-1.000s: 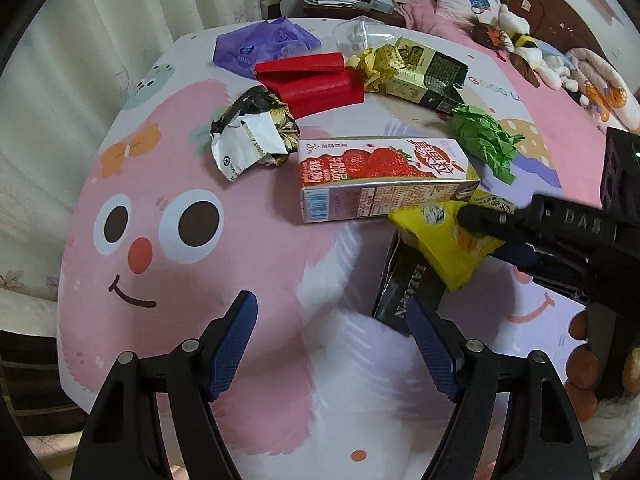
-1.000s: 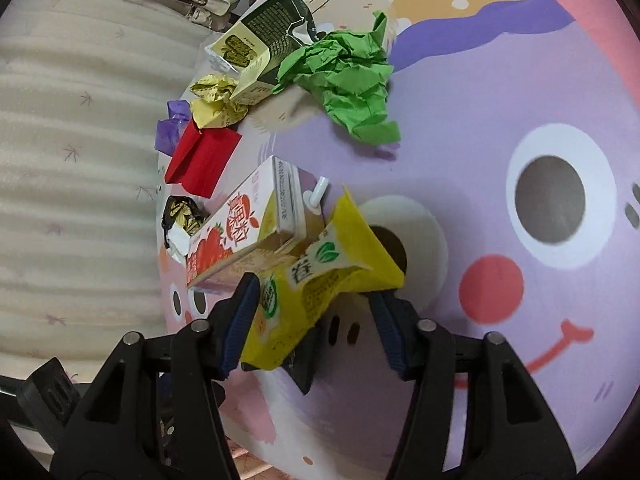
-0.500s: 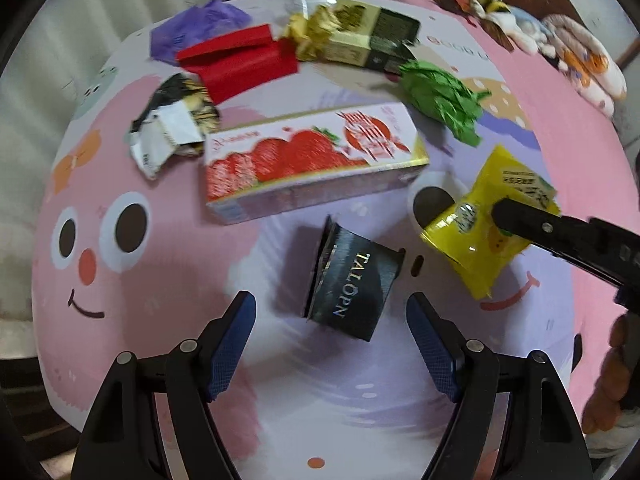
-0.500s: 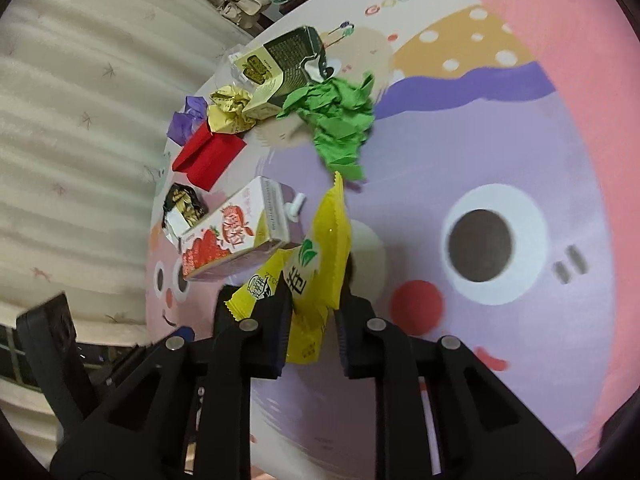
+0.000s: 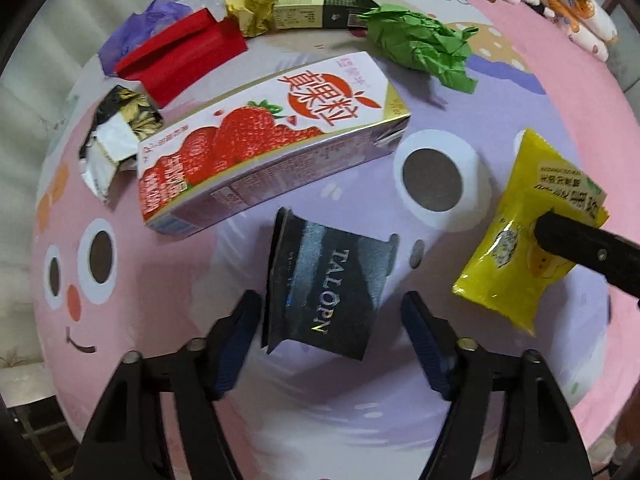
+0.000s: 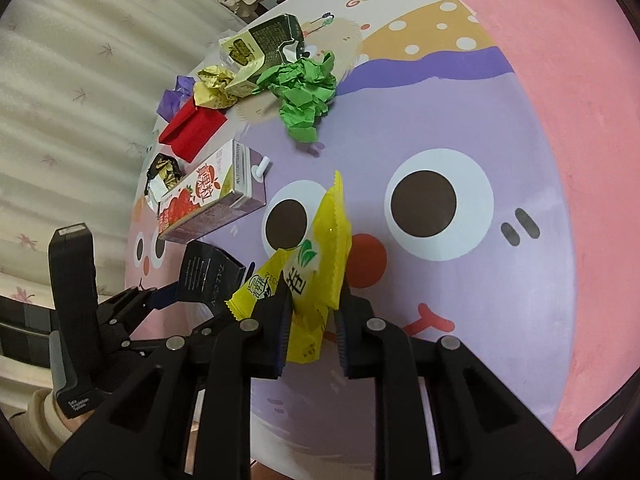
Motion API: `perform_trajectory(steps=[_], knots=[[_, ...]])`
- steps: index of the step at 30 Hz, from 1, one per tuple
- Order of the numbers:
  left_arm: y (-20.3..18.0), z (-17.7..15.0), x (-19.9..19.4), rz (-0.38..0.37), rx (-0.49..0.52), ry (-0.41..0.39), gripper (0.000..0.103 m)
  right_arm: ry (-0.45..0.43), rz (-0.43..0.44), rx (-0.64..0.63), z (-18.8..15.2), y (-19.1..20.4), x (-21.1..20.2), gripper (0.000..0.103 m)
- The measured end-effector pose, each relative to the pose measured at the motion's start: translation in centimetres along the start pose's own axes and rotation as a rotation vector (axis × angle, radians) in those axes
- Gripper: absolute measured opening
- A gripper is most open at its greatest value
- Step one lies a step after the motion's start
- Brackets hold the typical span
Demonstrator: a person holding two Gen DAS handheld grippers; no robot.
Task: Collect trash
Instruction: 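Grasp the black TALOPN box with left tool while right tool grasps yellow wrapper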
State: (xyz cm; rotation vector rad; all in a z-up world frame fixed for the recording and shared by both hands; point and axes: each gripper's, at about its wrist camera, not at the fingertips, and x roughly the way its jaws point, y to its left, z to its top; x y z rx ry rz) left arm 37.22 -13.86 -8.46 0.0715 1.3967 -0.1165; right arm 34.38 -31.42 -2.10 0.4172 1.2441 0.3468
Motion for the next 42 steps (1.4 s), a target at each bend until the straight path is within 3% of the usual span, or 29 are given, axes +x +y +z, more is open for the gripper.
perform_trajectory(steps=[3, 9, 20, 31, 42], knots=[[-0.2, 0.4, -0.3, -0.007, 0.024, -0.022, 0.044, -0.007, 0.007, -0.007, -0.2, 0.1, -0.2, 0.016], [-0.1, 0.6, -1.4, -0.005, 0.043, -0.065, 0.041, -0.019, 0.000, -0.028, -0.5, 0.7, -0.4, 0.016], [2.0, -3.4, -6.6, -0.075, 0.011, -0.174, 0.041, -0.063, -0.021, -0.071, -2.5, 3.2, -1.8, 0.016], [6.7, -13.1, -13.7, -0.112, 0.055, -0.250, 0.041, -0.142, -0.031, -0.085, -9.2, 9.1, -4.6, 0.014], [10.5, -27.2, -17.6, -0.119, 0.154, -0.297, 0.041, -0.158, -0.062, -0.057, -21.8, 15.3, -4.8, 0.014]])
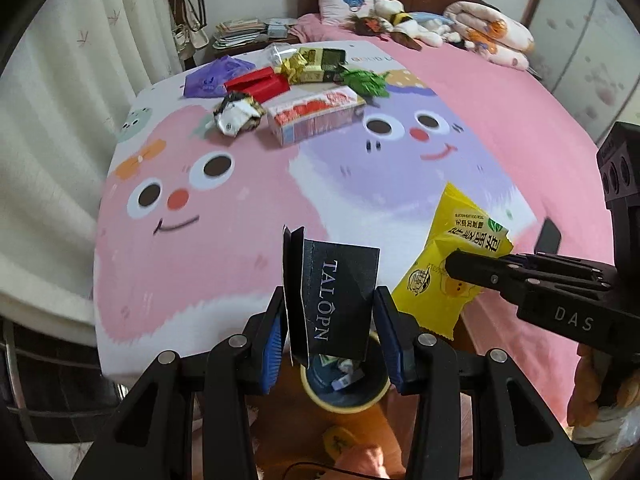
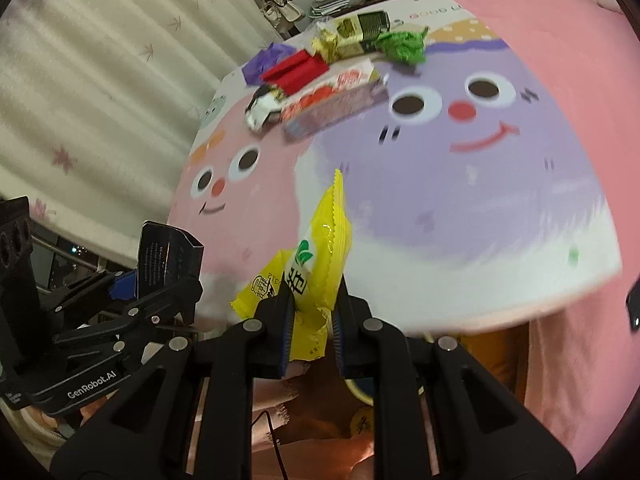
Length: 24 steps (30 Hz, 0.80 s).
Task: Collect trash
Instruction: 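Grasp the black TALOPN box with left tool while right tool grasps yellow wrapper, then carry both items over the bin and open both tools to drop them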
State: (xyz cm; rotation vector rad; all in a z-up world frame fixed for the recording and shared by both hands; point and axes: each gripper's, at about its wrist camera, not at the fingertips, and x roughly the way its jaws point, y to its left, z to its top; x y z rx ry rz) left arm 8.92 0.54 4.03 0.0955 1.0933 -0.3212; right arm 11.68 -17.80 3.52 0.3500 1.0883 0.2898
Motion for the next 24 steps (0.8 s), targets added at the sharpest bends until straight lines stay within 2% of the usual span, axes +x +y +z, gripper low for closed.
perform_trajectory(steps=[4, 11, 19, 24], knots=[[-0.2, -3.8, -0.6, -0.014, 0.023, 0.021, 0.041, 0.013, -0.028, 0.010, -5.0, 1.6, -0.4, 0.014], [-0.8, -9.6, 0.7, -0.044, 0.033, 0.099, 0.041, 0.070, -0.087, 0.066, -11.0, 1.6, 0.1, 0.014], [-1.3, -13.7, 8.3, -0.061, 0.011, 0.186, 0.041, 0.178, -0.160, 0.125, -16.6, -1.7, 5.0, 0.014], [-1.2, -17.3, 15.5, -0.058, -0.031, 0.243, 0.042, 0.242, -0.183, 0.196, -20.9, -6.1, 10.3, 0.014]])
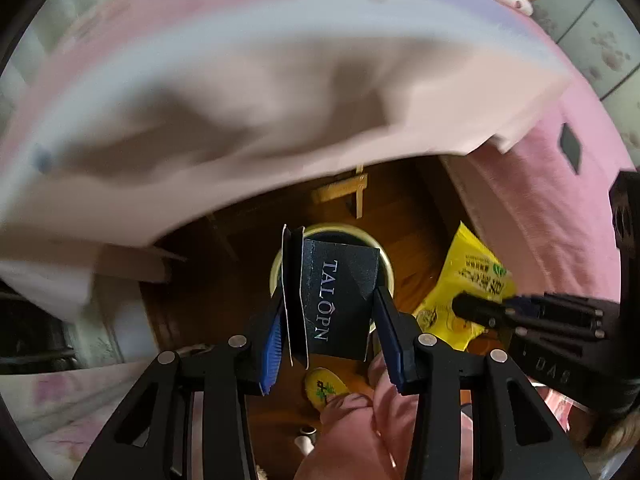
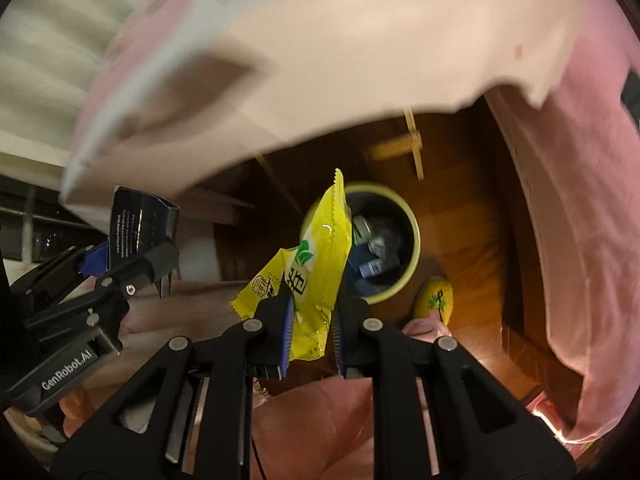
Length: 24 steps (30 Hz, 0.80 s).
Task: Collect trash
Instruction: 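Carry both items over the bin and open both tools to drop them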
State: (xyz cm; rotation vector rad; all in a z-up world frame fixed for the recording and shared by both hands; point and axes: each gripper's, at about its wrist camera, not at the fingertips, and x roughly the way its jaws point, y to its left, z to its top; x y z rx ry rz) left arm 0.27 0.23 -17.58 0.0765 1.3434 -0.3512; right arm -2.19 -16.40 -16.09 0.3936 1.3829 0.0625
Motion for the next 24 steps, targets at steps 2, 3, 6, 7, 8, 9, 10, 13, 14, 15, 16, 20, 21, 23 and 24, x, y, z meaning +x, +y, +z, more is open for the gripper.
perform_trajectory(steps=[2, 3, 6, 7, 8, 9, 10, 13, 14, 15, 16, 20, 21, 23, 24], knots=[[0.2, -0.4, 3.1, 0.002, -0.012, 0.019, 0.042, 0.026, -0.006, 0.010, -0.5, -1.4, 2.9, 0.014], [0.3, -0.6, 4.4, 0.002, -0.017, 0.028, 0.042, 0.034, -0.006, 0.013, -0.4, -1.7, 3.9, 0.014], [0.6, -1.0, 8.5, 0.002, -0.024, 0.058, 0.042, 0.068, -0.009, 0.012, -0.7, -3.5, 8.6, 0.014], [0.6, -1.1, 10.0, -0.003, -0.025, 0.064, 0.042, 0.077, -0.011, 0.011, -0.7, -3.9, 9.9, 0.014], [0.7, -1.0, 10.8, -0.003, -0.025, 0.065, 0.042, 0.085, -0.015, 0.010, -0.6, -4.3, 11.2, 0.014], [0.7, -1.0, 11.9, -0.001, -0.024, 0.066, 0.043, 0.090, -0.018, 0.010, -0.4, -4.5, 12.2, 0.014], [0.6, -1.0, 12.7, -0.001, -0.025, 0.064, 0.043, 0.095, -0.020, 0.009, -0.1, -4.8, 13.4, 0.014], [0.8, -0.8, 15.3, 0.024, -0.013, 0.059, 0.044, 0.102, -0.035, -0.016, 0.5, -5.5, 16.6, 0.014], [0.8, -0.7, 16.0, 0.028, -0.012, 0.061, 0.045, 0.106, -0.031, -0.028, 0.8, -5.7, 17.6, 0.014], [0.9, -0.6, 16.8, 0.030, -0.014, 0.067, 0.047, 0.112, -0.025, -0.035, 1.0, -5.9, 18.5, 0.015], [0.9, -0.3, 17.3, 0.031, -0.017, 0.073, 0.049, 0.121, -0.021, -0.039, 1.2, -6.1, 19.3, 0.015], [1.6, 0.5, 19.8, 0.061, -0.051, 0.093, 0.068, 0.137, -0.016, -0.056, 2.3, -6.6, 21.4, 0.027], [2.1, 0.6, 20.0, 0.066, -0.072, 0.093, 0.075, 0.139, -0.022, -0.057, 2.5, -6.7, 21.7, 0.032], [2.8, 0.8, 20.3, 0.072, -0.093, 0.088, 0.086, 0.139, -0.023, -0.049, 2.8, -7.1, 21.9, 0.044], [3.1, 0.8, 20.2, 0.080, -0.104, 0.081, 0.086, 0.135, -0.021, -0.044, 2.9, -7.2, 21.8, 0.050]])
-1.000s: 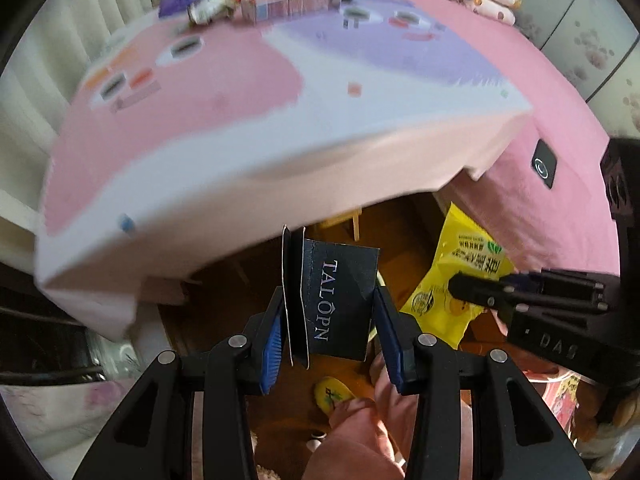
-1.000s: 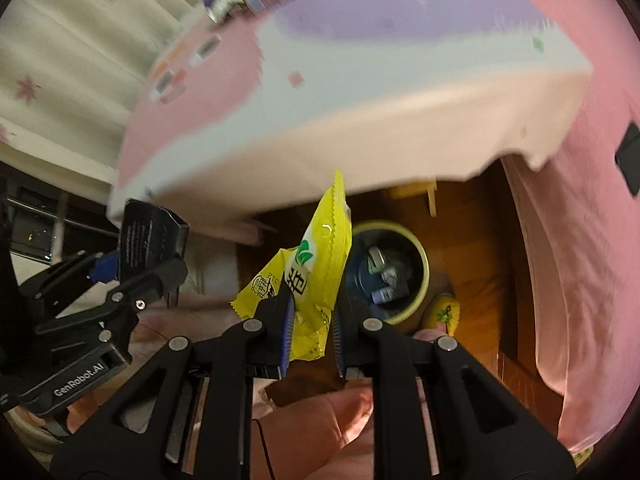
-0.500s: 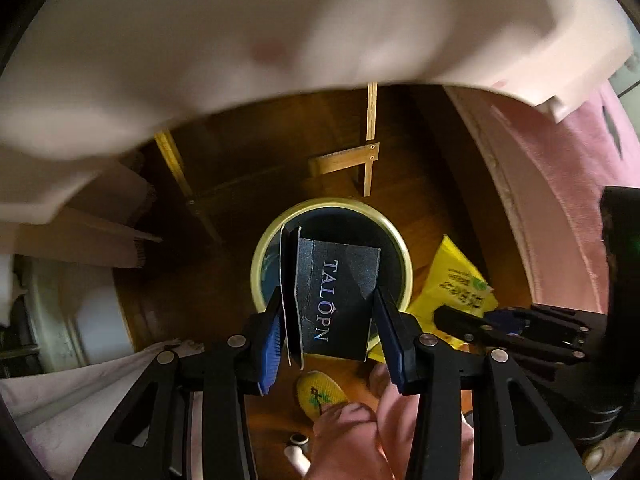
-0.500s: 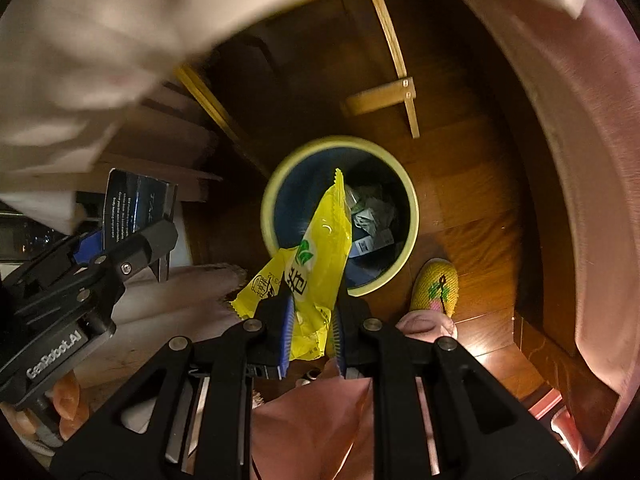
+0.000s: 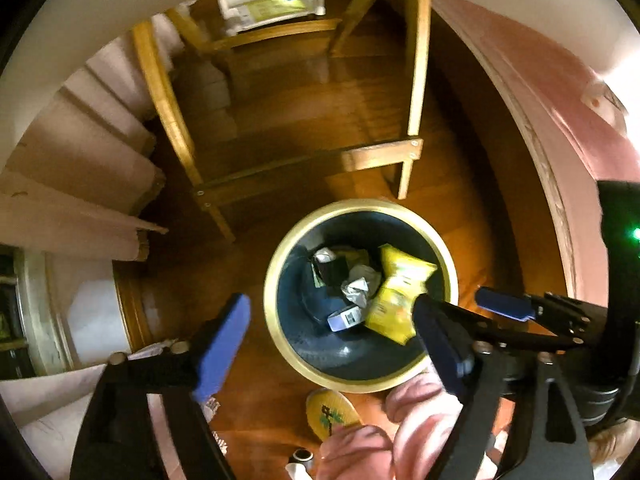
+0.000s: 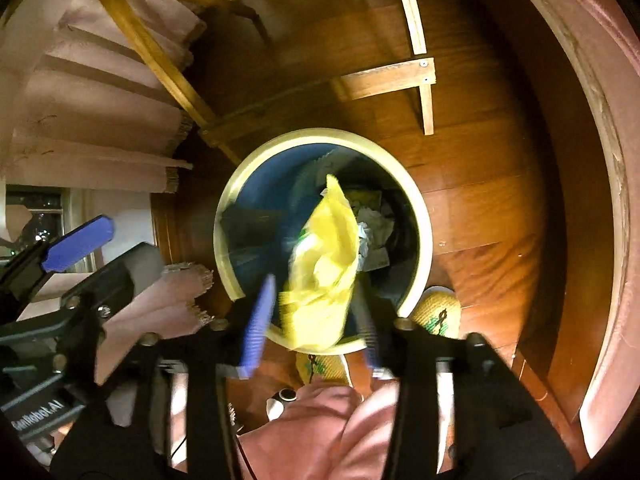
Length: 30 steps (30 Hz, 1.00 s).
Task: Collect trash
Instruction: 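Carry both items over the bin and open both tools to drop them, then move both tools back toward the table of trash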
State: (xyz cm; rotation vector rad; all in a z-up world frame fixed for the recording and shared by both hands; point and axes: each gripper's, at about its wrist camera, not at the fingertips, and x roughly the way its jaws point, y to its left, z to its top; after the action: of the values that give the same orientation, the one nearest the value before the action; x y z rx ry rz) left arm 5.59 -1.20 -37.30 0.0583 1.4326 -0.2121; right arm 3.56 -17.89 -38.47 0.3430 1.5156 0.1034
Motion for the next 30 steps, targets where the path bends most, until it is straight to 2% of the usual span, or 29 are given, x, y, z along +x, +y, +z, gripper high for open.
perform_trajectory(steps=[7, 11, 13, 17, 22, 26, 28, 30], knots=[[0.5, -0.1, -3.1, 0.057, 0.014, -0.034, 0.086, -0.008, 0.000, 0.021, -0.1, 0.3, -1.0, 0.053], [-0.3, 0.0, -6.9, 0.090, 0.024, -0.058, 0.086, -0.021, 0.003, 0.031, -0.3, 1.0, -3.2, 0.053], [-0.6, 0.3, -9.4, 0.083, 0.027, -0.063, 0.086, -0.029, 0.005, 0.039, -0.6, 1.3, -4.7, 0.053], [-1.4, 0.9, -15.2, 0.090, 0.042, -0.083, 0.086, -0.050, 0.016, 0.060, -1.0, 2.5, -9.4, 0.053], [-2.1, 1.9, -24.3, 0.107, 0.036, -0.159, 0.086, -0.097, 0.026, 0.047, -1.6, 4.9, -16.9, 0.053], [-1.8, 2.9, -32.0, 0.086, -0.008, -0.235, 0.086, -0.163, 0.050, 0.045, -2.0, 7.1, -24.2, 0.053], [-1.5, 3.3, -34.5, 0.070, -0.023, -0.255, 0.085, -0.204, 0.059, 0.036, -2.0, 8.2, -27.5, 0.053], [-1.2, 3.8, -37.6, 0.064, -0.036, -0.289, 0.081, -0.251, 0.065, 0.023, -2.0, 9.3, -30.7, 0.054]])
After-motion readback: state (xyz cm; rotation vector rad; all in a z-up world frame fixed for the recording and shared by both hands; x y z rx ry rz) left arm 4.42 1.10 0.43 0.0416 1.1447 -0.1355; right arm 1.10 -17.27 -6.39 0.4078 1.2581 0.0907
